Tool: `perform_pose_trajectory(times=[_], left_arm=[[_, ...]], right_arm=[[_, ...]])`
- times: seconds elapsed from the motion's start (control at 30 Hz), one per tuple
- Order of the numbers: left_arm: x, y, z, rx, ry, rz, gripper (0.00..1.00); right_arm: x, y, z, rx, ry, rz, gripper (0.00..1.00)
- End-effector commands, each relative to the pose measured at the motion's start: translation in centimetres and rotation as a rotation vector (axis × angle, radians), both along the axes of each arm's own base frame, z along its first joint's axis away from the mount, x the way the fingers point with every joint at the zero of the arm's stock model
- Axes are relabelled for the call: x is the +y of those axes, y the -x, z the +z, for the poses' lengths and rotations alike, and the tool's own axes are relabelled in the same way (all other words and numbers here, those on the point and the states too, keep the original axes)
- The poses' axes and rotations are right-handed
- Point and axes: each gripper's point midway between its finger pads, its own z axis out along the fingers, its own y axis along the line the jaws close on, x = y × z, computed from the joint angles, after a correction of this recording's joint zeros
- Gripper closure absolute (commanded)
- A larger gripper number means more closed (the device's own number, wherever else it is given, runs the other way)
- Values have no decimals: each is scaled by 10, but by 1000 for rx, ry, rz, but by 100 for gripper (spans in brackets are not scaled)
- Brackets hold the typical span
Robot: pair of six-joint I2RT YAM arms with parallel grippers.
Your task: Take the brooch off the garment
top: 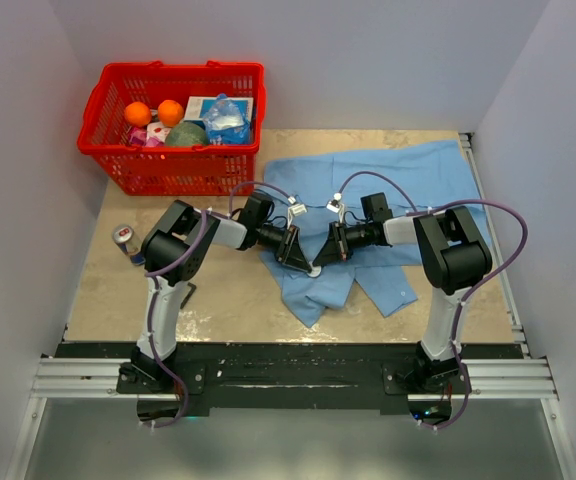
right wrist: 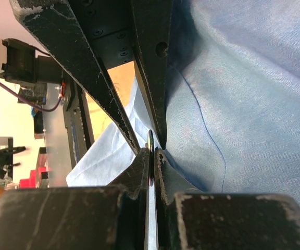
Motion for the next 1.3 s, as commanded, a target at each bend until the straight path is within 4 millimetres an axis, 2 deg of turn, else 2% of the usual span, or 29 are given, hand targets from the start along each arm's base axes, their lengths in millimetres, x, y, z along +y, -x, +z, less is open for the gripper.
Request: perform_pose_trajectory(times=[0.0,0.3,0.67,0.87,1.03,1.27], left_arm=[[-4,-16,-4,-56,-38,47,72],[-7,-20,-10,-72,-97,99,72],[-9,-30,-13,-57,-143,176,74],[-8,-31,-6,-50,-131,190,74],[-3,-36,-12,-50,-185,239,75],[-1,-36,-2,-44,-148,251,75]], right_arm=[[5,-6,10,-24,-28,13,100],[9,-10,13,-20,-37,-5,100],[12,-5,13,-1,-37,-10,100],[11,-3,13,-2,-34,-9,100],[12,-3,15,-2,-38,-9,100],[11,-1,16,2,-36,-10,100]])
